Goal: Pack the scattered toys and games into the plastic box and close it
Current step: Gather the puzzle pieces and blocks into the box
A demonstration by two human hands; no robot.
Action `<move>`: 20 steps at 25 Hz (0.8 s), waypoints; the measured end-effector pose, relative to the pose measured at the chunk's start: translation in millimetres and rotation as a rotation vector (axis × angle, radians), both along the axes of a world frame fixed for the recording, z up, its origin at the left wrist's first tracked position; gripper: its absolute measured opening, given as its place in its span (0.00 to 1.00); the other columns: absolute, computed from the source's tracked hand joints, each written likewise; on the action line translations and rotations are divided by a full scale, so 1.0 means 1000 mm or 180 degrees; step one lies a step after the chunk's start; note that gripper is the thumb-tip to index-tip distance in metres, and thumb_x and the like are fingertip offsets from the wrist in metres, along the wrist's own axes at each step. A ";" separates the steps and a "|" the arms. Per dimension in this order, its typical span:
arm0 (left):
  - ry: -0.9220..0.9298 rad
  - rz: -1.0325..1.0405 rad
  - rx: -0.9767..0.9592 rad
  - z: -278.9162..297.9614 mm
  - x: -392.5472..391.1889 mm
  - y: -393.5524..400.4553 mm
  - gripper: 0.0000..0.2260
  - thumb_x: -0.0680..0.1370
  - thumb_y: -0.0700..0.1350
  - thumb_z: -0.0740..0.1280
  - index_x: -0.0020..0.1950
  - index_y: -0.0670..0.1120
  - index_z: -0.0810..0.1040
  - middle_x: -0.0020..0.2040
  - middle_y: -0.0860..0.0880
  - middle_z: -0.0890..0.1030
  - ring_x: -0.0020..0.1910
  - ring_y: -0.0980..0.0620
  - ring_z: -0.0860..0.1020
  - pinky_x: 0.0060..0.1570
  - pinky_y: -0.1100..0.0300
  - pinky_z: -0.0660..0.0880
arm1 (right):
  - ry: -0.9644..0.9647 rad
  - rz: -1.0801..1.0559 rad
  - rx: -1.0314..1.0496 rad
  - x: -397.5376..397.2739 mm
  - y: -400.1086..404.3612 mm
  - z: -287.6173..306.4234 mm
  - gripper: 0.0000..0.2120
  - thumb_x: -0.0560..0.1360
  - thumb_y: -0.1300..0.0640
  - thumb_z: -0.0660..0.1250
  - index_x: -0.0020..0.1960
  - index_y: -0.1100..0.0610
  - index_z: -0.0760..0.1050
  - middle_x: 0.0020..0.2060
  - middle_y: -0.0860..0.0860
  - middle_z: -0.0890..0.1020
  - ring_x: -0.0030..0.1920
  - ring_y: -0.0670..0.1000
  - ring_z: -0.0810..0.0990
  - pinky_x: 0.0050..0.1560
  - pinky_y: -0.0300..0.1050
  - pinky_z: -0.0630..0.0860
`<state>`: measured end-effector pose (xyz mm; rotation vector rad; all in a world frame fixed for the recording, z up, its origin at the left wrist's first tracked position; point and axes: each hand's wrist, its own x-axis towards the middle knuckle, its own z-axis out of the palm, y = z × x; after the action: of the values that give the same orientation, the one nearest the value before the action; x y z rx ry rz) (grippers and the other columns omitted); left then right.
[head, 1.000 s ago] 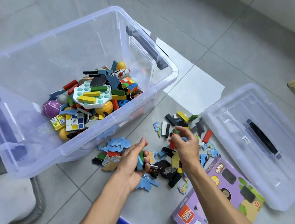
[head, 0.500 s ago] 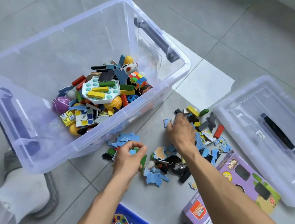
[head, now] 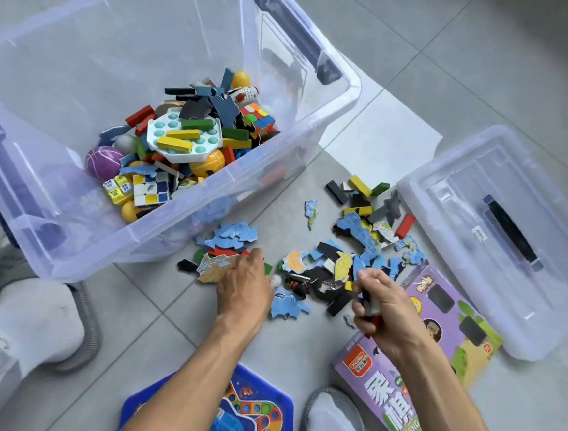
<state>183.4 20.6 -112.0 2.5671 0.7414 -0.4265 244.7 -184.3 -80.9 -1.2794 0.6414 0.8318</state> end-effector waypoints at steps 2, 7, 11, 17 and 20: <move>-0.0035 -0.0036 0.0045 -0.001 -0.002 0.002 0.15 0.77 0.47 0.68 0.60 0.44 0.70 0.55 0.44 0.79 0.52 0.43 0.79 0.44 0.52 0.73 | -0.0382 0.0385 -0.0824 -0.006 -0.008 -0.002 0.07 0.75 0.58 0.71 0.44 0.56 0.73 0.34 0.56 0.75 0.24 0.50 0.71 0.23 0.39 0.60; 0.0136 -0.0389 0.0067 0.000 -0.012 -0.005 0.14 0.76 0.46 0.69 0.58 0.48 0.68 0.52 0.46 0.79 0.50 0.43 0.80 0.43 0.52 0.74 | -0.2234 0.2053 -0.2965 -0.003 0.016 -0.019 0.13 0.77 0.53 0.67 0.61 0.51 0.75 0.53 0.48 0.78 0.42 0.52 0.80 0.40 0.46 0.76; 0.0059 0.0310 -0.0703 -0.007 -0.013 -0.007 0.18 0.72 0.46 0.70 0.59 0.49 0.71 0.51 0.50 0.78 0.50 0.46 0.78 0.47 0.56 0.73 | -0.2569 0.3427 -0.3658 0.018 0.035 -0.041 0.22 0.77 0.54 0.65 0.69 0.53 0.64 0.62 0.53 0.69 0.37 0.59 0.80 0.36 0.51 0.76; -0.0051 0.3028 -0.3679 0.004 -0.014 -0.011 0.10 0.75 0.38 0.59 0.51 0.41 0.79 0.28 0.48 0.72 0.23 0.52 0.68 0.21 0.65 0.63 | -0.2670 0.3427 -0.3732 0.015 0.039 -0.048 0.08 0.77 0.60 0.59 0.55 0.58 0.68 0.49 0.55 0.72 0.31 0.56 0.73 0.31 0.50 0.70; -0.0105 0.3104 -0.4334 0.020 -0.015 -0.006 0.07 0.76 0.37 0.59 0.47 0.42 0.77 0.32 0.45 0.75 0.23 0.52 0.71 0.20 0.67 0.63 | -0.2407 0.2572 -0.2979 0.016 0.040 -0.044 0.07 0.75 0.59 0.64 0.53 0.56 0.73 0.44 0.53 0.79 0.36 0.54 0.79 0.36 0.52 0.77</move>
<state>168.1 14.8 -91.7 0.8139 1.0471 -0.3412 260.7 -143.9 -124.9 -2.6184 -0.1996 0.5741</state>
